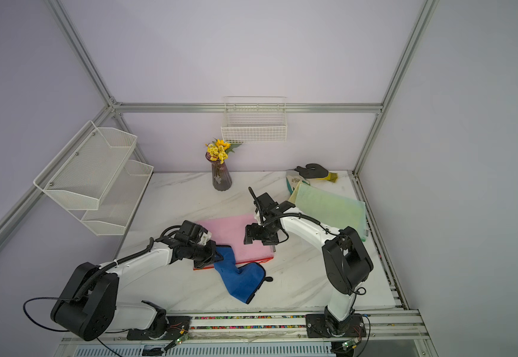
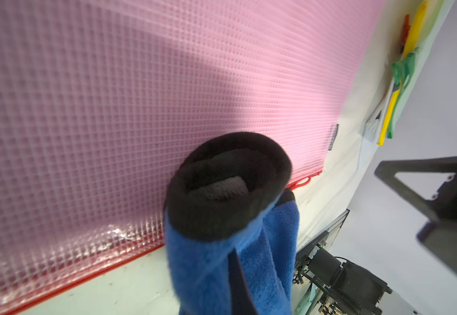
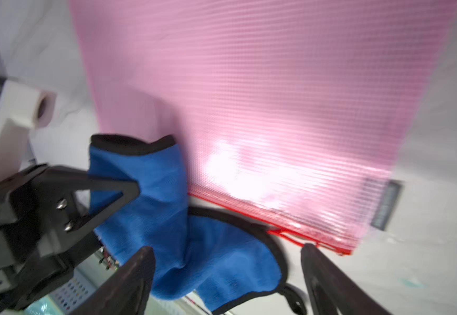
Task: Wipe the document bag
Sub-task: Pick up the document bag from the center of the board.
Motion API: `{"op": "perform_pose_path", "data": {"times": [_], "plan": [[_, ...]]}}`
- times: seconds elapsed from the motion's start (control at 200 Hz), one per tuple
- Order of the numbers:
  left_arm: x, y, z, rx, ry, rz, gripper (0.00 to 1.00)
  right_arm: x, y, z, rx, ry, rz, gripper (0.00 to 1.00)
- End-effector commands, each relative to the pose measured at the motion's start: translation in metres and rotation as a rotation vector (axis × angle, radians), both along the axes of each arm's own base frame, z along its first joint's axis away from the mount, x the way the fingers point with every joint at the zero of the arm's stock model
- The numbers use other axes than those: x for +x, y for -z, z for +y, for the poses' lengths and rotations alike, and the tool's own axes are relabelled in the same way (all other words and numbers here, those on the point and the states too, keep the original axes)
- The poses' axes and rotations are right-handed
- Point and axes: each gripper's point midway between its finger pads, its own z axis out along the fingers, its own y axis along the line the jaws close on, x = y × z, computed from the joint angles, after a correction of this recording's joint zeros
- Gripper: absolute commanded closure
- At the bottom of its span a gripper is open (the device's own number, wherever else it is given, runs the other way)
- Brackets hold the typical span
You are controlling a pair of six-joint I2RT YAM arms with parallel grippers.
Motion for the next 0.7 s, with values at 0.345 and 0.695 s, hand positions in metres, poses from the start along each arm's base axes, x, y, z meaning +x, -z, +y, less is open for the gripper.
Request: {"op": "perform_pose_path", "data": {"times": [0.345,0.695], "plan": [[0.005,0.049,0.008,0.110,0.034,0.084,1.00,-0.001,0.085,-0.055,-0.211,0.165,0.127,0.18],[0.003,0.062,0.010,0.127,0.046,0.115,1.00,-0.016,0.113,-0.019,0.031,0.169,0.219,0.38]]}}
